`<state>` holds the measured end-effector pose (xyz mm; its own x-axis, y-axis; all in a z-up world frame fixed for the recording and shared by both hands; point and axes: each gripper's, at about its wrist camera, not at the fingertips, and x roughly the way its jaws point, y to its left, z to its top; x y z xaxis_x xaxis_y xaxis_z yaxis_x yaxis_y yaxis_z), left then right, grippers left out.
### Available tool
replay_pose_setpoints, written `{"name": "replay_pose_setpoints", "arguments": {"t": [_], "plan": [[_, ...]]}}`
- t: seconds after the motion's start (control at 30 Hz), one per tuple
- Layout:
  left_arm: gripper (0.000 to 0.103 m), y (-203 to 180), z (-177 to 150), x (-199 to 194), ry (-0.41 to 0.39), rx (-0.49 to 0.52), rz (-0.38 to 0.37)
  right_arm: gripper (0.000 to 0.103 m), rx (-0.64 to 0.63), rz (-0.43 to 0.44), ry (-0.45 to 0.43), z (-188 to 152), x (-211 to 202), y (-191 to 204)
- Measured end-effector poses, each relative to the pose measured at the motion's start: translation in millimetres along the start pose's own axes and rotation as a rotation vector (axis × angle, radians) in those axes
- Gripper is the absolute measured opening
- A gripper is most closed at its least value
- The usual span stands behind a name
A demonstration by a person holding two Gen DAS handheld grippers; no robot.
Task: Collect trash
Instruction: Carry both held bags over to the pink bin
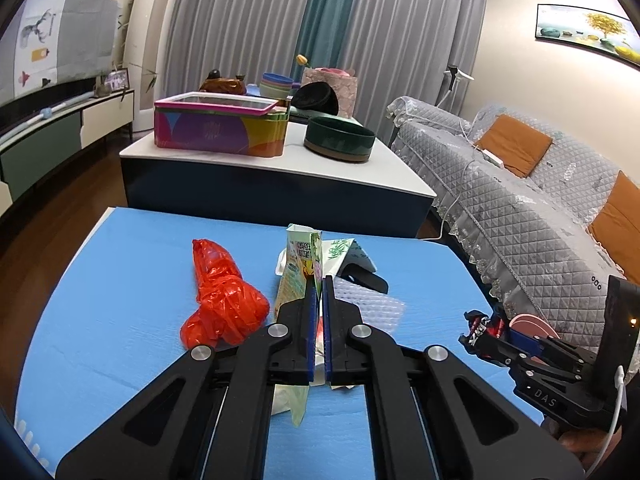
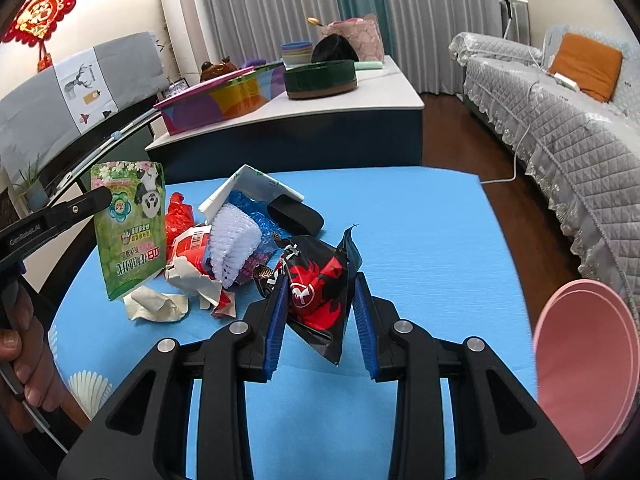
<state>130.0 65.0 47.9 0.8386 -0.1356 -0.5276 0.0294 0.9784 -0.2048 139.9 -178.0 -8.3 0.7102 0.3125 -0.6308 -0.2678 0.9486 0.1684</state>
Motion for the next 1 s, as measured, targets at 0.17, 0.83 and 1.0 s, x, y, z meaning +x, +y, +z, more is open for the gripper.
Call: {"name": "replay_pose_setpoints", "arguments": {"t": [0.17, 0.83, 1.0], "plan": [[0.002, -11.5, 1.1, -10.2, -0.021, 0.022, -0.01, 0.033, -0.001, -0.01, -0.012, -1.5, -12.0, -7.5], [0.002, -60.7, 2.3, -27.9, -0.066, 0.094, -0.107, 0.033, 0.021, -0.064, -0.045, -6.5, -44.6, -35.3], [0.002, -68.4, 1.6, -27.2, -0.067, 0.1, -0.121, 0.033, 0.032, -0.072, -0.049, -8.5, -50.6, -41.9]]}}
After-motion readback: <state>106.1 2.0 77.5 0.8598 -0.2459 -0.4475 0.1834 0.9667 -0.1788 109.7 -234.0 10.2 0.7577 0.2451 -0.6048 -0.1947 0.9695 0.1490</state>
